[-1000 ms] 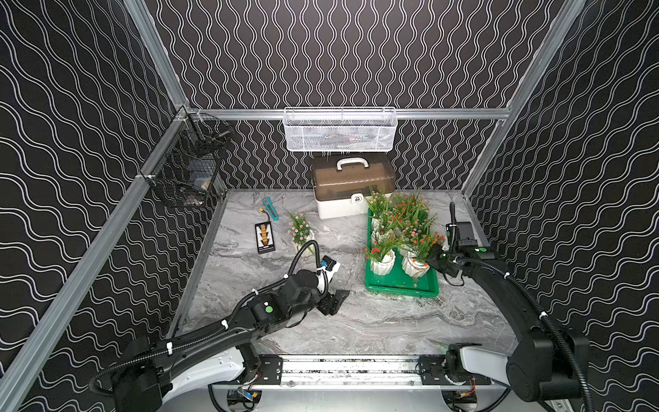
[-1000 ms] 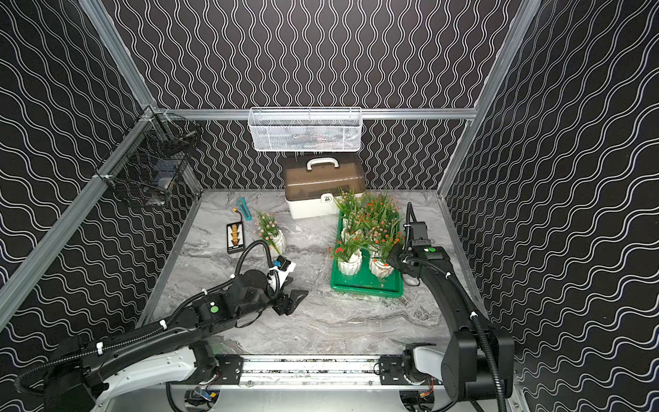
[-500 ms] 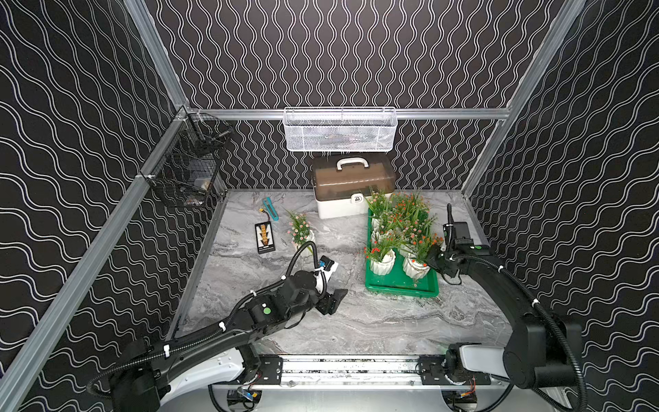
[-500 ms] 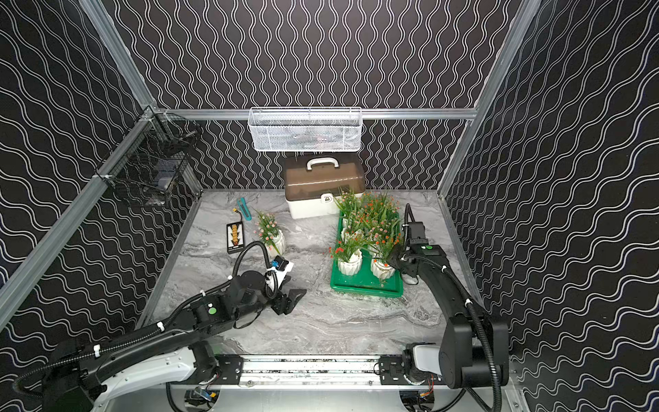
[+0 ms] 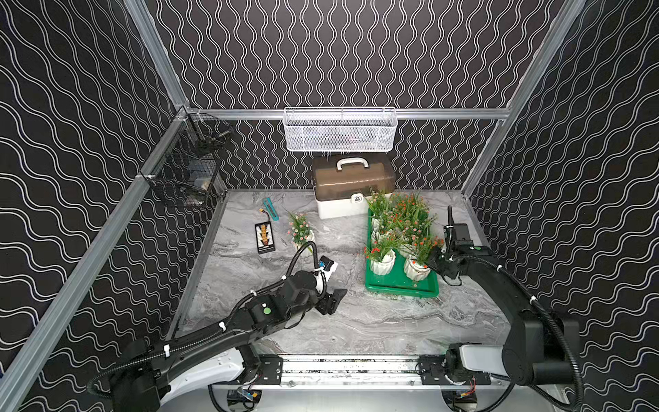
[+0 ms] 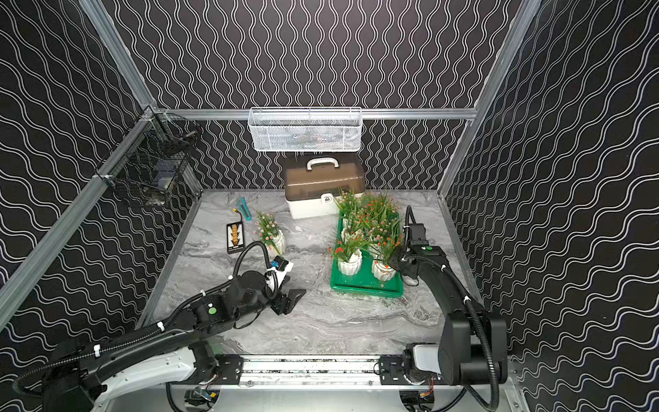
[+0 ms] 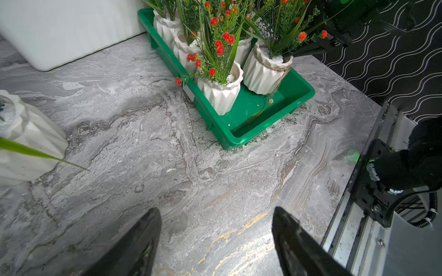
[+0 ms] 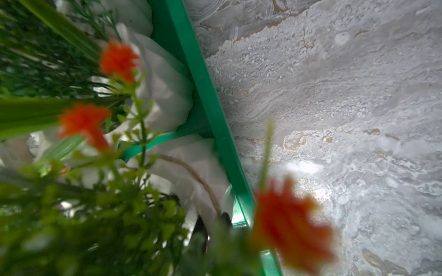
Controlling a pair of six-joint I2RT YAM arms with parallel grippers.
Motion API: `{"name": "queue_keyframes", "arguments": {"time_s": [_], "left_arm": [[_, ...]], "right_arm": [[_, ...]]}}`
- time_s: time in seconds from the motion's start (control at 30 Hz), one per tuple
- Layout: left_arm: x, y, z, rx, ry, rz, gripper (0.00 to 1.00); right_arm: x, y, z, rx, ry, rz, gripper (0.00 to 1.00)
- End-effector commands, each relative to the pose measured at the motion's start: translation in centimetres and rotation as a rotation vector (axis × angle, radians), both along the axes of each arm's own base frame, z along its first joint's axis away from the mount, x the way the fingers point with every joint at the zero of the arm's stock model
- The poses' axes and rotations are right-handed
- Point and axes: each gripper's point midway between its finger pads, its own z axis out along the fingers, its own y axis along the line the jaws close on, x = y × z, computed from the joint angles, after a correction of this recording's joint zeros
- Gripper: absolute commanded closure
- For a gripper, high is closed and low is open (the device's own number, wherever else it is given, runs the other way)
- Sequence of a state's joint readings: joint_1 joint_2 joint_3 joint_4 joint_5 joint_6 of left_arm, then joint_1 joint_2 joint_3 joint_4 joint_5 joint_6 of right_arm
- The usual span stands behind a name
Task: Put the potted gypsophila into the storage box
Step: Place the baby's breath potted plant at the storage box.
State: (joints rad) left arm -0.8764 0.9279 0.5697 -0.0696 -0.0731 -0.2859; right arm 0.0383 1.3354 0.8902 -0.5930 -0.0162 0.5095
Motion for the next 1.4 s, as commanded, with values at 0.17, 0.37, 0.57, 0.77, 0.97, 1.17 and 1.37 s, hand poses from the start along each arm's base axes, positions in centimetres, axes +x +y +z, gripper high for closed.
{"name": "queue_keyframes", "arguments": {"time_s": [0.17, 0.37, 0.57, 0.77, 0.97, 1.17, 1.37], "left_arm": [[0.4, 0.3, 0.3, 0.011, -0.033, 0.013, 0.23], [0.5, 0.1, -0.1, 0.028, -0.020, 0.011, 0.24], [0.5, 0.3, -0.2, 0.030, -0.023, 0.017, 0.24], [0.6, 0.3, -0.1, 0.030, -0.026, 0.018, 0.24], [0.5, 0.3, -0.1, 0.029, -0.023, 0.020, 0.24], [0.7, 0.7, -0.3, 0.039, -0.027, 0.040, 0.24], [1.8, 2.1, -0.9, 0.083, -0.025, 0.141, 0.23]], "right_arm": [[1.0, -0.3, -0.1, 0.002, -0.022, -0.018, 1.00], [1.1, -0.1, -0.6, 0.014, -0.004, -0.010, 1.00], [1.0, -0.1, -0.9, 0.027, 0.001, -0.012, 0.95], [1.0, -0.1, -0.7, 0.028, -0.002, -0.011, 0.81], [1.0, 0.1, -0.2, 0.036, -0.014, -0.005, 0.71], [0.8, 0.4, 1.0, 0.050, -0.045, 0.007, 0.62], [-0.3, 0.5, 3.8, 0.054, -0.147, 0.018, 0.59]]}}
